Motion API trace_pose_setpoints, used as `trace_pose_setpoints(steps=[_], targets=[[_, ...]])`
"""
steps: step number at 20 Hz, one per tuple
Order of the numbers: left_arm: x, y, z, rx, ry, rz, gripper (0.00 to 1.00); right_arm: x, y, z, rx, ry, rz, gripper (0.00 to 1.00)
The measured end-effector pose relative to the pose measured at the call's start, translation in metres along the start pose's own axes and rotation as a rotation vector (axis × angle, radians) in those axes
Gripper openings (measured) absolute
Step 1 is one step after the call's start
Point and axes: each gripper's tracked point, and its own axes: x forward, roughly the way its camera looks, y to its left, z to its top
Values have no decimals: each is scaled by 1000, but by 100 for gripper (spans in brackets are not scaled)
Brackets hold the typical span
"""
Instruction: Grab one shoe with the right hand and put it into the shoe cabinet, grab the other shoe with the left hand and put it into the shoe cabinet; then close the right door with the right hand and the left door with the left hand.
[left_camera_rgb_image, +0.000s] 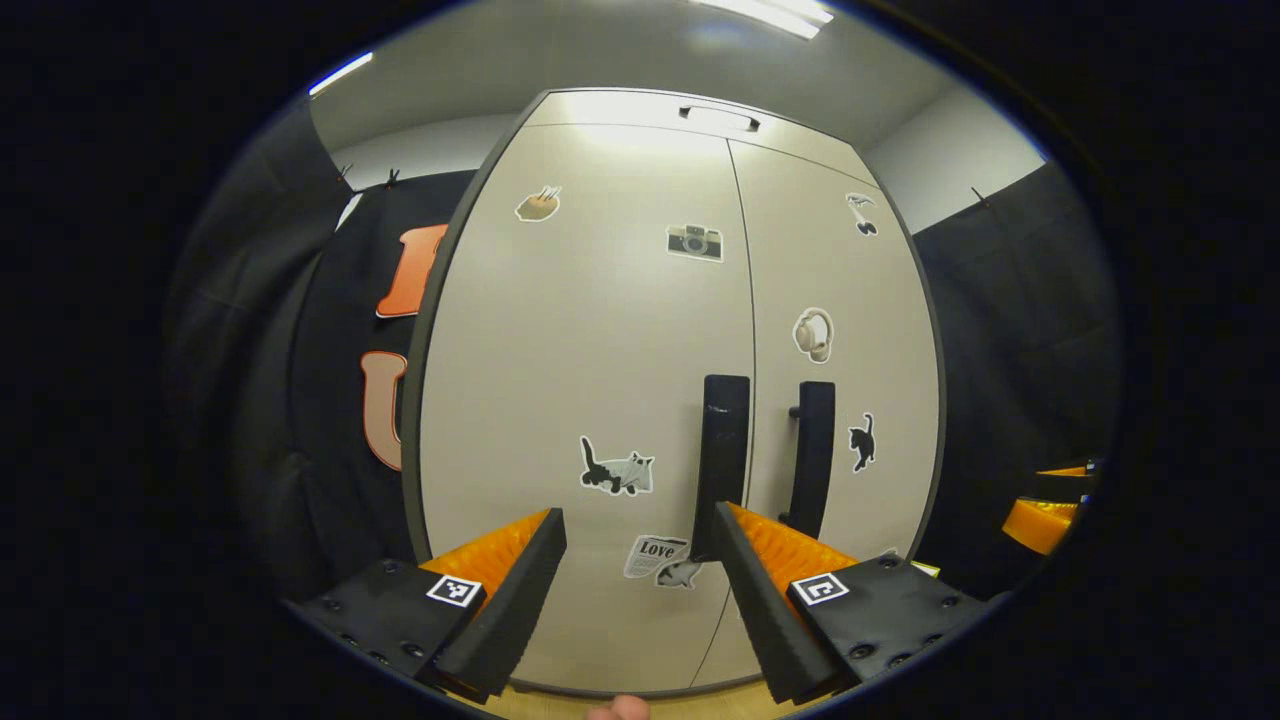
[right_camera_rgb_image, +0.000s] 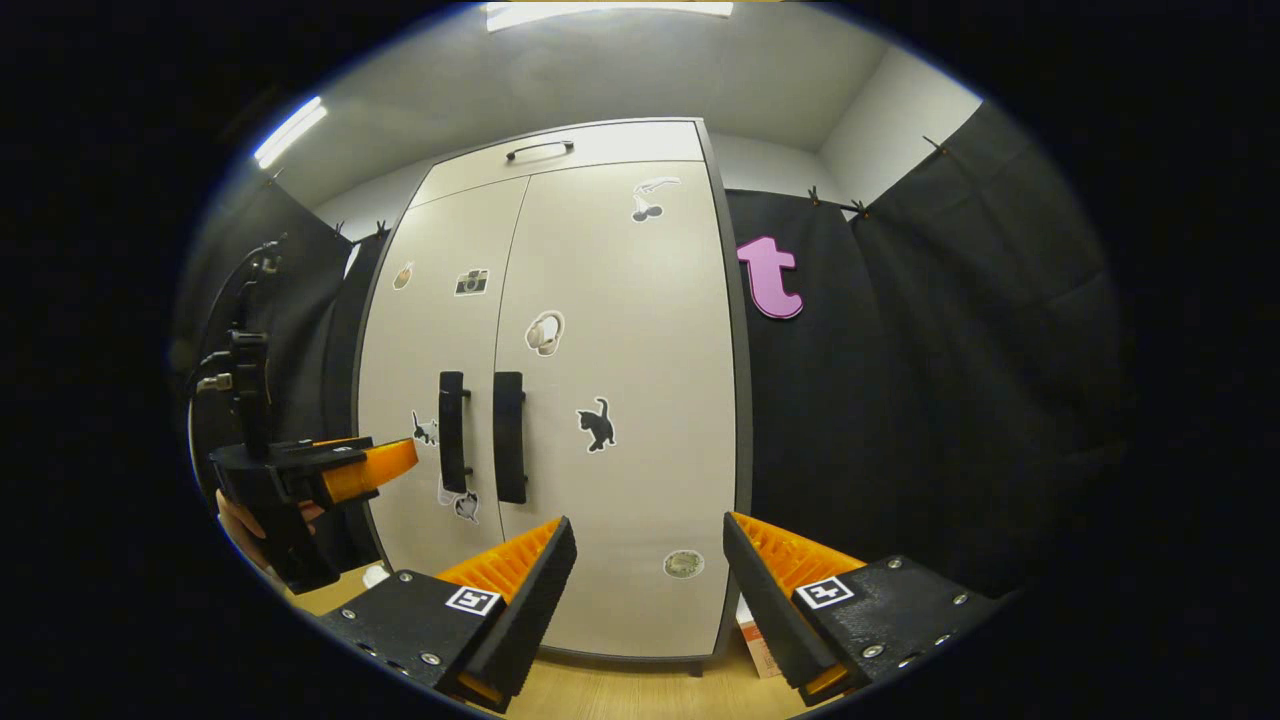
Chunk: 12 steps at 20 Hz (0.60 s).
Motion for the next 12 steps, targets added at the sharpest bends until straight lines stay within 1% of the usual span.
trace_pose_setpoints(steps=[2, 3, 7, 12], targets=[[-17, 2, 3, 5, -7, 3, 99, -4, 3, -2, 5, 4, 2, 92], [-25, 3, 3, 11, -3, 6, 96, -5, 6, -2, 6, 4, 6, 92], [-59, 8, 1, 16, 3, 19, 96, -13, 16, -1, 12, -7, 18, 92], [-93, 24, -2, 44, 0, 63, 96, -26, 28, 0, 4, -15, 30, 92]])
